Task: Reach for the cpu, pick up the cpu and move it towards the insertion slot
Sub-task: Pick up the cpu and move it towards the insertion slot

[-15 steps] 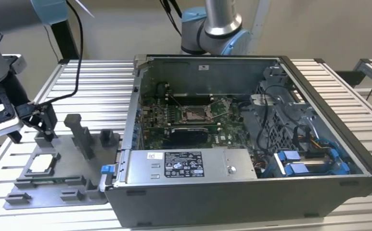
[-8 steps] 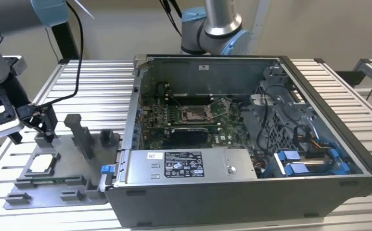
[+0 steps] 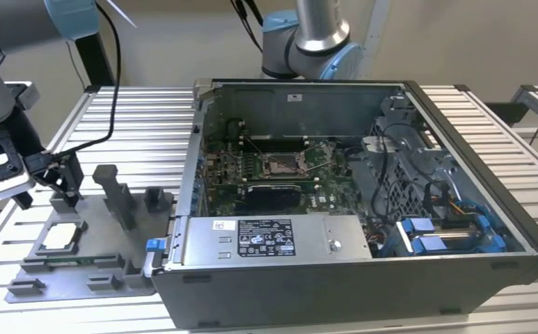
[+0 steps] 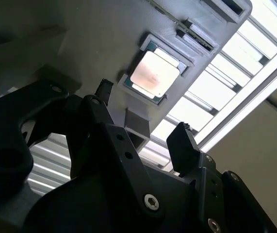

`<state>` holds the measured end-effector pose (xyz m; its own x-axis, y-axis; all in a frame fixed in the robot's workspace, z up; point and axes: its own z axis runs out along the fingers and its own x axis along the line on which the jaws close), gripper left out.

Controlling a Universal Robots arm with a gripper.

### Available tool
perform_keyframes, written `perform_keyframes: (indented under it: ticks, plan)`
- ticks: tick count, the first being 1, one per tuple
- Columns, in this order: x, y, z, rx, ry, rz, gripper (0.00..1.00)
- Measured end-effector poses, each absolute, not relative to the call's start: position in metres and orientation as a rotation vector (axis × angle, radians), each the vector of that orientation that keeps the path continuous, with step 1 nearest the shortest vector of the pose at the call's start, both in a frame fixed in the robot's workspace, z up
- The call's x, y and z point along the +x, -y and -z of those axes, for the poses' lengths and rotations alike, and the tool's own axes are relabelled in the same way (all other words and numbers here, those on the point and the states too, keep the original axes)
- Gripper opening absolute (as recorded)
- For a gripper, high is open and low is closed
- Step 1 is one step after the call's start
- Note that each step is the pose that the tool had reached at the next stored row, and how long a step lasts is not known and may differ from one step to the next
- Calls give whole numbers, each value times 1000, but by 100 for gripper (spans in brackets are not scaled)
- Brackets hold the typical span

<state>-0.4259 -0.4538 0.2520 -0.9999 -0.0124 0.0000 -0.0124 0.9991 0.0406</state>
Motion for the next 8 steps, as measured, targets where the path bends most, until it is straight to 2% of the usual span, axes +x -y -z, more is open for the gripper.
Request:
perform_keyframes:
  ticks: [8]
  plan:
    - [-427,454,-248,19,3141,64,100]
